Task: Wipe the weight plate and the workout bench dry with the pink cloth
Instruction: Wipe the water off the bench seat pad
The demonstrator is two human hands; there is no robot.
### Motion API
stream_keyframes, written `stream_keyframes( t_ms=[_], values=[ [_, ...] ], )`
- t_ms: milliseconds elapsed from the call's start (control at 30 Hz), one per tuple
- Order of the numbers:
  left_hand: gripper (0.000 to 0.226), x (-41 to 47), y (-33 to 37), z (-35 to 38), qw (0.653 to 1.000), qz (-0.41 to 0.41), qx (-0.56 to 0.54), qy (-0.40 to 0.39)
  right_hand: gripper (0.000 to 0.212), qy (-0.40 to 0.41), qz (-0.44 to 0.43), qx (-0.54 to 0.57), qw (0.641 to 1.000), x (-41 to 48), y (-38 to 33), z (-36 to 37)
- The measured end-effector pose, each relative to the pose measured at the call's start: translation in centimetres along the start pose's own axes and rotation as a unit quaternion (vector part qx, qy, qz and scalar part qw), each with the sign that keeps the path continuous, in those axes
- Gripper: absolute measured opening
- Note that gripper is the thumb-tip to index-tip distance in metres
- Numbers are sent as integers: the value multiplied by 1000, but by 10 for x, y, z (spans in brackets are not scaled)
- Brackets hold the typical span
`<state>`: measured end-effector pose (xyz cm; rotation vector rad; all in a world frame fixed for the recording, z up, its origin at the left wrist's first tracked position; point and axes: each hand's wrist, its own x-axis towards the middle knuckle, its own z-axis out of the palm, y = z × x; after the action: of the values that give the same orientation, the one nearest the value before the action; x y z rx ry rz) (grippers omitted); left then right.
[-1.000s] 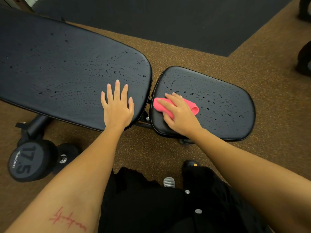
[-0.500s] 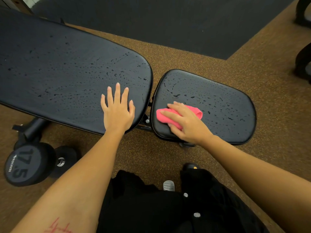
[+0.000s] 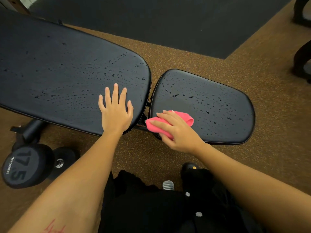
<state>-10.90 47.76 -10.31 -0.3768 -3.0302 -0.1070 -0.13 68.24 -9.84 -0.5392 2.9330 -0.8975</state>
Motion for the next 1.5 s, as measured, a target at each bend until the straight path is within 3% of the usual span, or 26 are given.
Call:
stream_keyframes(
  t_ms=[300,600,800,867,967,1067,1300,1400,1500],
  values=[
    [53,2,2,-1,1000,-7,-14,10,47,47,101,3,994,16,16,-14],
    [51,39,40,-3,998,48,-31,-4,45,26,45,37,998,-8,16,-16],
    [49,48,28,7,999,52,-11,-11,45,176,110,97,973,8,17,-33],
    [50,48,28,8,999,48,-14,-10,46,163,95,75,979,25,14,-35],
    [50,46,28,7,999,49,-22,-6,45,80,51,-22,995,44,14,-20],
    [49,46,26,7,998,52,-27,-2,48,36,74,-75,994,60,19,-13],
    [50,46,25,7,998,48,-37,-4,46,93,133,-57,985,80,33,-17],
    [50,46,25,9,998,45,-36,-3,46,113,109,-53,986,64,24,-11],
    [50,46,26,8,998,42,-36,-3,47,72,68,-62,993,50,24,-13]
  ],
)
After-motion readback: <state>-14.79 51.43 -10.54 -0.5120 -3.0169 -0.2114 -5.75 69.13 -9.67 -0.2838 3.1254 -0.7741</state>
